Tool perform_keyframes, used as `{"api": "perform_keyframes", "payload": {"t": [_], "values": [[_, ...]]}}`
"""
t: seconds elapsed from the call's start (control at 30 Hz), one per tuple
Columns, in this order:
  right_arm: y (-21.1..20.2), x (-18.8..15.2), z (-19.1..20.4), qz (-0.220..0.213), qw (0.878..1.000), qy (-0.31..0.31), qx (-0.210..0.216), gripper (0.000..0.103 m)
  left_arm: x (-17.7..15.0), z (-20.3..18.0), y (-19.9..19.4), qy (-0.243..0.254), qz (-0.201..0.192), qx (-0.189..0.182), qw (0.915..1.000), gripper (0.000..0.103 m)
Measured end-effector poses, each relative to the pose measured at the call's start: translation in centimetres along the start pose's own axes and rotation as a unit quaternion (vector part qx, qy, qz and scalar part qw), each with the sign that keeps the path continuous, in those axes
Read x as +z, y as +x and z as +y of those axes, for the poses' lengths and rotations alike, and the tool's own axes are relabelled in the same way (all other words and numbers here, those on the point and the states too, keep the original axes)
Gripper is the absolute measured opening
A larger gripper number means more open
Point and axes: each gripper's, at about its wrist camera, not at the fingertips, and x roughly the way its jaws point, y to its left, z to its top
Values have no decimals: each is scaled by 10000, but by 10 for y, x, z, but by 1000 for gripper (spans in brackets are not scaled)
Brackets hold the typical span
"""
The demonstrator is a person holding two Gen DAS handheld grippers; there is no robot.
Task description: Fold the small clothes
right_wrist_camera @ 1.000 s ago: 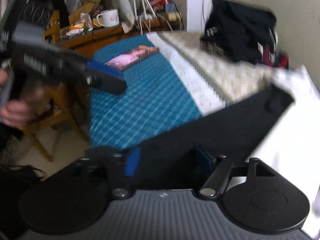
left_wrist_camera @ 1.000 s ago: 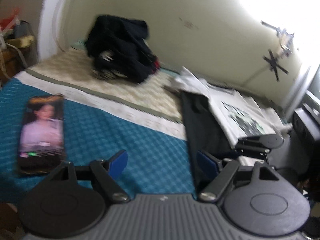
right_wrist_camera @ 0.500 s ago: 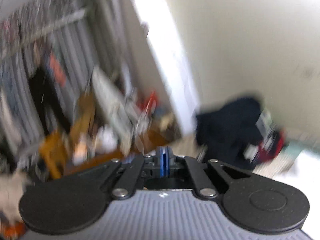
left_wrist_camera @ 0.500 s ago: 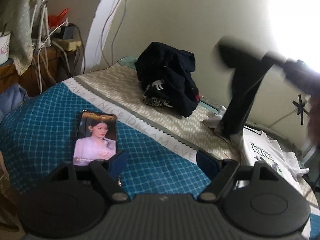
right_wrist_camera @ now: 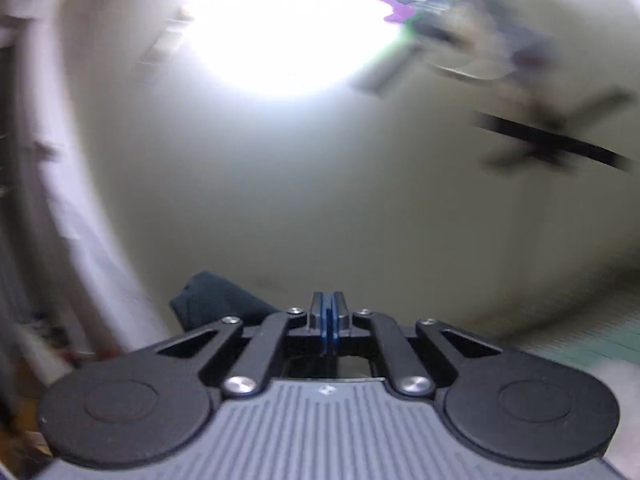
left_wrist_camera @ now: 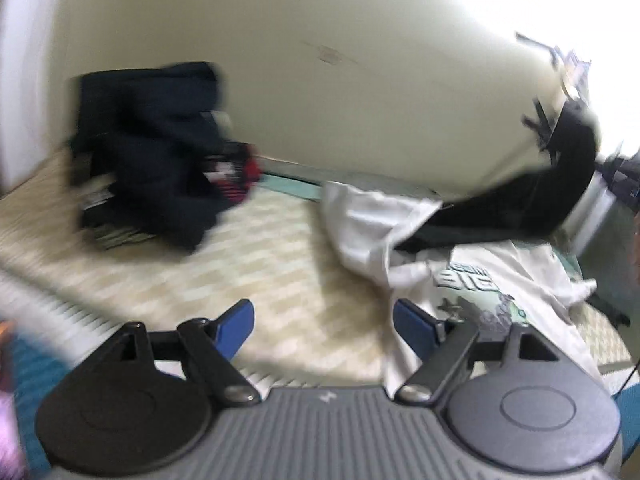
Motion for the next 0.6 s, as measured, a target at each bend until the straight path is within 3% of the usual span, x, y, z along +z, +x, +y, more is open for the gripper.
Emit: {"api": "perform_keyframes", "payload": {"t": [0.03, 0.07, 0.1, 0.13, 0.23, 0.33, 0.47, 0.6], "values": [[0, -12, -20, 55, 9991, -39, -416, 16, 5, -10, 16, 134, 69, 5, 9999, 84], [1, -25, -41, 194, 9967, -78, -778, 47, 10, -19, 32, 261, 157, 48, 9995, 84], [2, -35, -59, 361, 9927, -33, -1148, 59, 13, -30, 51, 402, 289, 115, 9987, 84], [0, -45, -76, 465, 9897, 70, -1352, 61, 15, -39, 65, 495, 399, 143, 9979, 84], [-15, -67, -109, 570, 9878, 518, -1355, 61, 9, -58, 88, 773, 634, 58, 9950, 84], [-21, -77, -108, 587, 9899, 535, -1172, 61, -8, -73, 99, 1205, 719, 181, 9899, 84], [16, -86, -48, 1153, 9918, -322, -455, 61, -24, -71, 99, 1289, 810, 198, 9881, 84], [76, -108, 35, 1683, 9779, -1169, 407, 61, -29, -66, 100, 1122, 808, 219, 9902, 84]]}}
